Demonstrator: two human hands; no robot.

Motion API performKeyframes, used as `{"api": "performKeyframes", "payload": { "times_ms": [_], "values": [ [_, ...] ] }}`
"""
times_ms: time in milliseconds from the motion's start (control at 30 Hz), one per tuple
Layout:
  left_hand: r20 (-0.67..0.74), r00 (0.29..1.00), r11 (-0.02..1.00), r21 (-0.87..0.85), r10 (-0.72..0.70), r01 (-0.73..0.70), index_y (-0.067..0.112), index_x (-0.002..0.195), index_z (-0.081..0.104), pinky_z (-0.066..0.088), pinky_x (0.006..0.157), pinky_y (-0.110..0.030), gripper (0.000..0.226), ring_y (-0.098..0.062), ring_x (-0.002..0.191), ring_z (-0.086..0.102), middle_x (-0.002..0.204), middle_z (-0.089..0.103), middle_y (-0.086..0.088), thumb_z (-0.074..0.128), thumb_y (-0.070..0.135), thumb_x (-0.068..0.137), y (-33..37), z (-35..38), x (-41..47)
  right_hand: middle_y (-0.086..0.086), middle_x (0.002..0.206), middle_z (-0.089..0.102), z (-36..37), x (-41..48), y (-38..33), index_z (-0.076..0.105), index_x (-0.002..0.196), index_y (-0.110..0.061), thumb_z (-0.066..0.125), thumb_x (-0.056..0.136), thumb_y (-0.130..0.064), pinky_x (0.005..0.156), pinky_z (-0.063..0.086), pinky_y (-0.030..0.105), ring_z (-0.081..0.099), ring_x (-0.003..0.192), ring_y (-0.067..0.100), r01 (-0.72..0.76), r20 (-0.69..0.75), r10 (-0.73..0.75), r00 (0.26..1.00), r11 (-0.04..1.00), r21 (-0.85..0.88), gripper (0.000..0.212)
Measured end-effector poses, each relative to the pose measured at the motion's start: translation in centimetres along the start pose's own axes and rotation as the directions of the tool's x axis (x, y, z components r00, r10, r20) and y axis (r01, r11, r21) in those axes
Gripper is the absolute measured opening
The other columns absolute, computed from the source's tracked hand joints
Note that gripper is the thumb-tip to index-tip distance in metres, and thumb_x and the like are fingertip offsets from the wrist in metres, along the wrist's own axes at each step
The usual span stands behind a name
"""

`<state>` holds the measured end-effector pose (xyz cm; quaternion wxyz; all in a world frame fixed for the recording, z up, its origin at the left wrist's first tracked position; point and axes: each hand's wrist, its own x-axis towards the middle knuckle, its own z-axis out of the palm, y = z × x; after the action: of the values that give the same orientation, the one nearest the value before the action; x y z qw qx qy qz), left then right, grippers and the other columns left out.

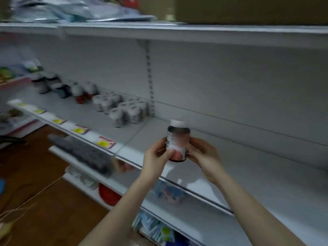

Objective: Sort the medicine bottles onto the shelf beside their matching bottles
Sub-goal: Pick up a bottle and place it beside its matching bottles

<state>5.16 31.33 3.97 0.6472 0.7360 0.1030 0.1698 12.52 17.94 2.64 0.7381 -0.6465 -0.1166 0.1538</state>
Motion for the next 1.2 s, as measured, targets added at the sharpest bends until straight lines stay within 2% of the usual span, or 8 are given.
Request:
{"api": "performKeyframes", "payload": {
  "times_ms": [267, 333, 433, 600, 767, 900, 1067, 1200],
  "values": [
    [-0.245, 0.969, 0.999, 0.032, 0.016, -0.008, 0.024, 0.106, 0.055, 0.05, 0.074, -0.008, 0.034, 0.016, 0.077, 0.061, 0.094, 0.065, 0.007, 0.06, 0.0, 0.083, -1.8, -20.1, 0.0, 0.002, 0.096, 0.067, 21.0, 3.4, 2.6, 0.061, 0.102, -0.014, 0.057, 0.087, -0.006, 0.071, 0.055, 0.021, 0.063, 0.082, 0.012, -0.029, 0.226, 0.02, 0.974, 0.999, 0.037, 0.018],
    [-0.287, 0.958, 0.999, 0.034, 0.014, -0.005, 0.024, 0.111, 0.054, 0.05, 0.075, -0.008, 0.036, 0.016, 0.08, 0.061, 0.098, 0.064, 0.009, 0.06, 0.002, 0.083, -2.4, -25.1, -0.3, 0.006, 0.094, 0.068, 26.1, 3.9, 3.4, 0.061, 0.105, -0.016, 0.057, 0.087, -0.01, 0.059, 0.054, 0.026, 0.063, 0.069, 0.013, -0.031, 0.287, 0.029, 0.957, 1.0, 0.004, 0.019],
    [-0.345, 0.939, 0.999, 0.036, 0.006, 0.007, 0.016, 0.12, 0.054, 0.048, 0.071, -0.004, 0.039, 0.015, 0.082, 0.059, 0.101, 0.062, 0.008, 0.06, 0.005, 0.083, -2.9, -31.4, -0.6, 0.005, 0.086, 0.064, 32.8, 4.5, 4.4, 0.059, 0.107, -0.017, 0.056, 0.089, -0.011, 0.043, 0.046, 0.013, 0.061, 0.053, -0.001, -0.038, 0.353, 0.035, 0.935, 0.999, 0.0, 0.02],
    [-0.443, 0.896, 0.998, 0.058, 0.016, 0.011, 0.009, 0.12, 0.054, 0.047, 0.068, -0.002, 0.037, 0.014, 0.08, 0.06, 0.097, 0.06, 0.01, 0.059, 0.001, 0.083, -4.0, -39.2, 0.0, -0.002, 0.101, 0.067, 41.5, 6.8, 5.9, 0.062, 0.107, -0.017, 0.06, 0.085, -0.01, 0.071, 0.053, 0.016, 0.063, 0.092, 0.014, -0.024, 0.43, 0.025, 0.903, 1.0, -0.008, 0.023],
    [-0.505, 0.863, 0.995, 0.089, 0.008, 0.042, 0.016, 0.12, 0.054, 0.048, 0.071, -0.003, 0.039, 0.007, 0.09, 0.057, 0.099, 0.06, 0.014, 0.061, 0.008, 0.083, -5.7, -45.1, 1.9, 0.003, 0.105, 0.067, 47.7, 9.9, 7.1, 0.062, 0.105, -0.018, 0.061, 0.084, -0.011, 0.078, 0.055, 0.024, 0.064, 0.094, 0.017, -0.048, 0.506, 0.052, 0.861, 0.999, -0.021, 0.022],
    [-0.551, 0.835, 0.994, 0.087, -0.007, 0.067, 0.017, 0.121, 0.054, 0.052, 0.083, -0.02, 0.039, -0.008, 0.099, 0.059, 0.108, 0.062, 0.002, 0.062, 0.009, 0.083, -7.3, -49.8, 4.9, 0.003, 0.103, 0.069, 52.7, 13.4, 8.2, 0.064, 0.096, -0.025, 0.062, 0.084, -0.012, 0.075, 0.054, 0.025, 0.066, 0.091, 0.017, -0.038, 0.54, 0.048, 0.84, 0.999, -0.03, 0.018],
    [-0.577, 0.817, 0.986, 0.145, 0.017, 0.082, 0.015, 0.122, 0.054, 0.046, 0.071, 0.001, 0.039, 0.004, 0.093, 0.054, 0.108, 0.058, 0.007, 0.061, 0.01, 0.084, -8.5, -56.0, 10.7, 0.005, 0.105, 0.068, 59.1, 19.7, 8.6, 0.065, 0.096, -0.022, 0.062, 0.083, -0.011, 0.083, 0.054, 0.031, 0.065, 0.096, 0.019, -0.054, 0.584, 0.058, 0.81, 0.998, -0.024, 0.017],
    [-0.587, 0.809, 0.984, 0.164, 0.035, 0.076, 0.013, 0.121, 0.054, 0.043, 0.069, 0.003, 0.039, 0.008, 0.089, 0.054, 0.104, 0.058, 0.01, 0.061, 0.008, 0.083, -8.2, -61.0, 15.4, 0.001, 0.101, 0.069, 64.5, 25.1, 8.4, 0.067, 0.091, -0.024, 0.064, 0.082, -0.013, 0.084, 0.052, 0.034, 0.065, 0.096, 0.022, -0.058, 0.605, 0.062, 0.794, 0.998, -0.027, 0.015]
  ]
}}
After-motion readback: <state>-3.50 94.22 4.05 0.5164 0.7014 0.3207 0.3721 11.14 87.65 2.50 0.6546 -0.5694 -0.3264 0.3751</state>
